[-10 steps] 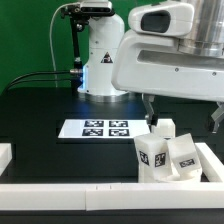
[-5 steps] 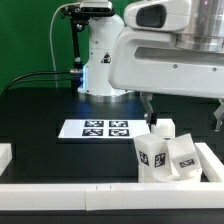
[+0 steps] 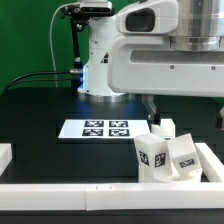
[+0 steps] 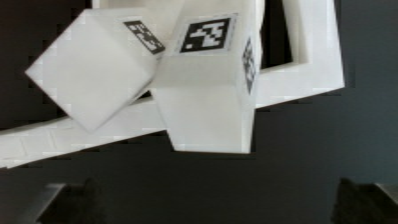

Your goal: Assemble stool

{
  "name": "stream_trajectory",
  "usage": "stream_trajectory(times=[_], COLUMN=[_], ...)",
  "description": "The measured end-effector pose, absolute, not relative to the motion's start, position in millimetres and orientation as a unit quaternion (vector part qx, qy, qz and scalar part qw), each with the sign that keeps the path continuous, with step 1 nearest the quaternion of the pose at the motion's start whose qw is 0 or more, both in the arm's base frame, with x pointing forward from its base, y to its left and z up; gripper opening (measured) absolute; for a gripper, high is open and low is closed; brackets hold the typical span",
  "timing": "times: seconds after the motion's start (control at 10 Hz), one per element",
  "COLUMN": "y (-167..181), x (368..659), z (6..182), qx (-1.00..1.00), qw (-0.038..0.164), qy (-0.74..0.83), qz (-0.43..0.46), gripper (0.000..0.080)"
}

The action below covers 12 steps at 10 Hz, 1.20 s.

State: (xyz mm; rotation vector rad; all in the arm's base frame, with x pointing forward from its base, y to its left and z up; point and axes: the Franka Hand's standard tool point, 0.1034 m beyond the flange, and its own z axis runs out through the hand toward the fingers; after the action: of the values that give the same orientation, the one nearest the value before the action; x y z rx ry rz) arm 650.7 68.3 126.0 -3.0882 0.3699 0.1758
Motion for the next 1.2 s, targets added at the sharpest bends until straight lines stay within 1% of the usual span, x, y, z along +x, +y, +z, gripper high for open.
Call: stream_trajectory(times=[0.2, 0.3, 0.4, 0.5, 0.6, 0.7, 0.8, 0.9, 1.1, 1.2], y=[67, 67, 68, 71, 70, 68, 71, 74, 71, 70], x=[650, 648, 646, 647, 647, 646, 645, 644, 645, 644], z=[125.4, 117.6, 106.0, 100.0, 96.1, 91.8, 90.8, 91.6, 91.3, 91.4], qx=[-0.991, -0.990, -0.988, -0.986, -0.985, -0.984, -0.984, -0.984, -0.984, -0.983], qw=[0.013, 0.016, 0.016, 0.016, 0.023, 0.022, 0.019, 0.004, 0.004, 0.013], qy=[0.120, 0.127, 0.136, 0.147, 0.155, 0.160, 0.161, 0.159, 0.162, 0.168], qz=[0.057, 0.063, 0.071, 0.074, 0.075, 0.077, 0.077, 0.077, 0.077, 0.078], gripper=[0.0649, 0.0649, 0.0649, 0.0649, 0.0649, 0.0649, 0.0649, 0.0649, 0.0649, 0.0649])
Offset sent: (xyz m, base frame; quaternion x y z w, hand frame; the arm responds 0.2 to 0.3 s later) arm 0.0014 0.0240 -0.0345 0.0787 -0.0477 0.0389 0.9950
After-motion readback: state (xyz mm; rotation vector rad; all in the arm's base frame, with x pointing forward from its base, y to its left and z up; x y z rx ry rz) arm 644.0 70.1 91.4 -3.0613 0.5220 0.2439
